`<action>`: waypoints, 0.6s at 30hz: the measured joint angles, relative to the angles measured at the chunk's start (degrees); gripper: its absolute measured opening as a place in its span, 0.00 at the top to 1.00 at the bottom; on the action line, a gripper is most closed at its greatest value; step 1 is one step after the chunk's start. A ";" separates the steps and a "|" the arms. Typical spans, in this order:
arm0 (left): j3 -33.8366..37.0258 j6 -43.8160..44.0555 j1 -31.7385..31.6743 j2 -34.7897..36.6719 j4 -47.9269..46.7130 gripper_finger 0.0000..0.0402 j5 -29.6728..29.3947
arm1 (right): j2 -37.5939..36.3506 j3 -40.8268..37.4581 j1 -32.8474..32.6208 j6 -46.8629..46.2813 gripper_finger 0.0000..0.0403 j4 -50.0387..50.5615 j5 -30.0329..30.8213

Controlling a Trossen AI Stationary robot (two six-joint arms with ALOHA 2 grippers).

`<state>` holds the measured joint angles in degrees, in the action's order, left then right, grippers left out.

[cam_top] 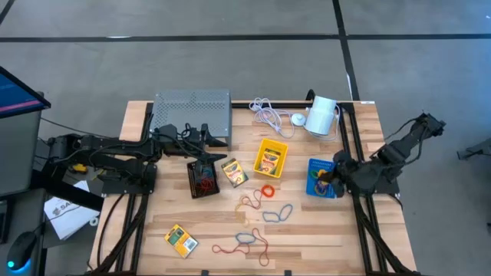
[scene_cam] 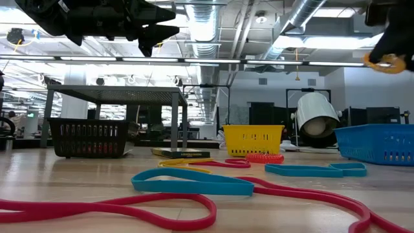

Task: Pick & Place Office Desk Supplies
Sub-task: Put the yellow spring keychain into the blue bin

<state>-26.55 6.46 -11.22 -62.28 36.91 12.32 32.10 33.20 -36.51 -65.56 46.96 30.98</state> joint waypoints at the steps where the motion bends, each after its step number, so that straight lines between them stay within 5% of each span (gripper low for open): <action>1: 0.00 0.00 0.02 0.00 0.00 0.53 0.00 | -1.95 -1.90 1.11 1.60 1.00 -2.54 -0.12; 9: 0.00 -0.12 0.00 0.00 0.00 0.53 0.00 | -11.54 -9.35 11.25 8.42 1.00 -9.37 -7.46; 18: 0.00 -0.16 0.00 0.00 -0.01 0.53 0.00 | -7.98 -9.49 26.40 15.92 1.00 -7.96 -22.38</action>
<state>-26.55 6.31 -11.22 -62.28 36.89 12.32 24.12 23.70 -10.12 -49.63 39.00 8.60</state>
